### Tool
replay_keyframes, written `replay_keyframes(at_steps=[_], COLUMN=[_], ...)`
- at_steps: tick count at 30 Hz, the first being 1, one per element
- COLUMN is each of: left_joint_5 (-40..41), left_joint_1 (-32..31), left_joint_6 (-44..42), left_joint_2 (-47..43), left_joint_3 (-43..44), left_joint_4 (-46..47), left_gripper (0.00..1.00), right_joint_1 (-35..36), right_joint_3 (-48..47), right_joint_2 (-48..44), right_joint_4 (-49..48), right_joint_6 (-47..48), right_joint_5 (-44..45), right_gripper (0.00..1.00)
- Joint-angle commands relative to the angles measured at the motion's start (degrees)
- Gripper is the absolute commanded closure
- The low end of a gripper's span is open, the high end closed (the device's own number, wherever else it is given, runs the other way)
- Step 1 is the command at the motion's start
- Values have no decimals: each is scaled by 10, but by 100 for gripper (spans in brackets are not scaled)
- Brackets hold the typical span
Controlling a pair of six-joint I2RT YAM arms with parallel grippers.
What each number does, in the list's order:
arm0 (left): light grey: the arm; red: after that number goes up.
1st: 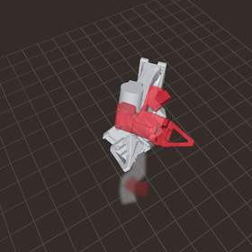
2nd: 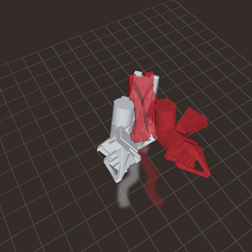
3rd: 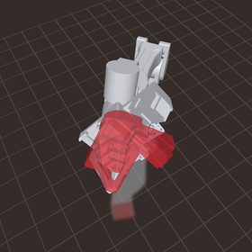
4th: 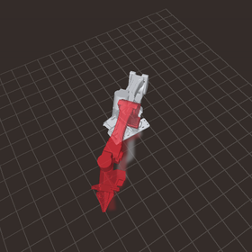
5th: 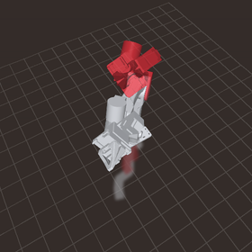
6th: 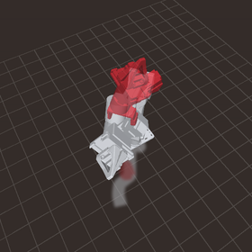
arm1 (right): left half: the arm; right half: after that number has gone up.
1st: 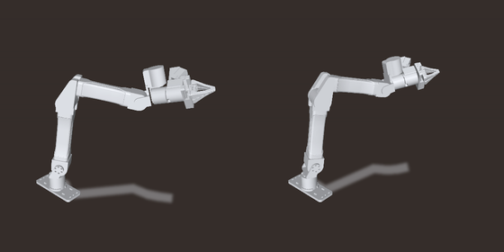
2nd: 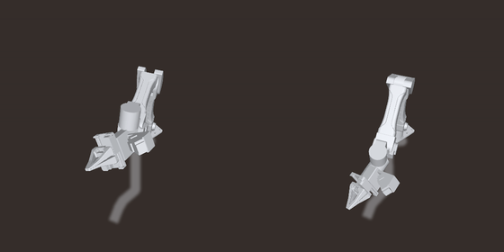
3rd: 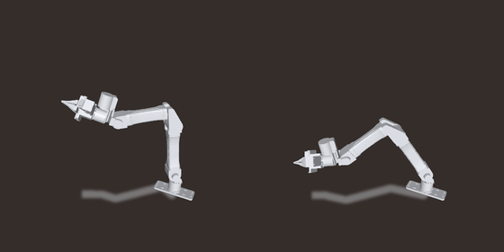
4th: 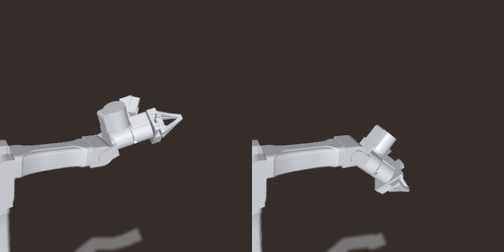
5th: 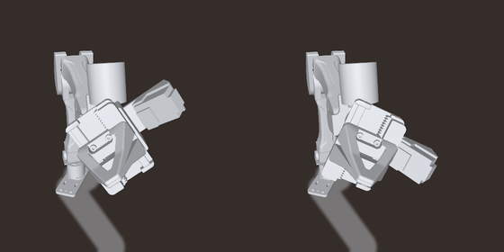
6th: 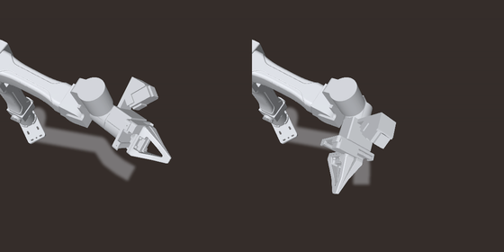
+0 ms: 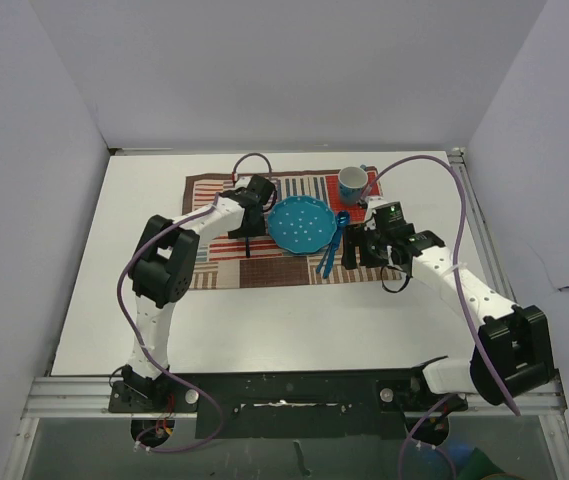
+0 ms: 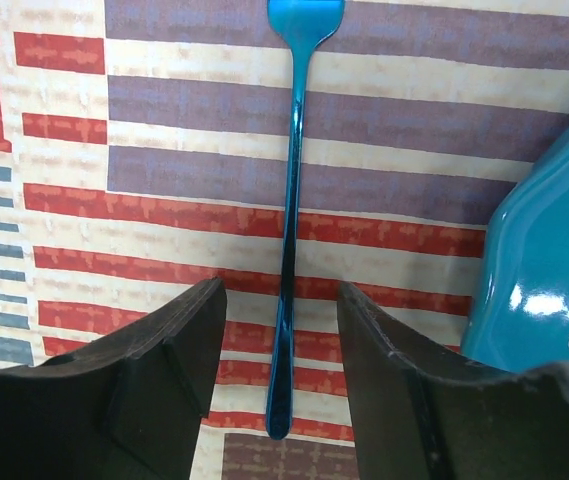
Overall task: Set the dinner table for one person
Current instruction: Place the fork on the napkin.
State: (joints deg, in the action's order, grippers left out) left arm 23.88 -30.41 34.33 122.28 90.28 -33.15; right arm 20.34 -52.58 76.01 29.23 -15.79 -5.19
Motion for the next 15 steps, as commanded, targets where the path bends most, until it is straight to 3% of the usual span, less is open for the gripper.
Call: replay_keyframes(at_steps=[1, 15], left_joint_5=[11, -65], left_joint_1=[-1, -10], left_joint_6=[2, -8], left_joint_2=[-47, -185], left_joint_3=[18, -110], left_joint_4=[5, 90], left_gripper=[50, 50], right_joint_1=[4, -11], right_joint_3=[-5, -163], right_joint_2=[13, 191], right_joint_4=[-20, 2], right_joint_6=[-3, 36], right_joint_5=[-7, 16], right_gripper=[27, 28])
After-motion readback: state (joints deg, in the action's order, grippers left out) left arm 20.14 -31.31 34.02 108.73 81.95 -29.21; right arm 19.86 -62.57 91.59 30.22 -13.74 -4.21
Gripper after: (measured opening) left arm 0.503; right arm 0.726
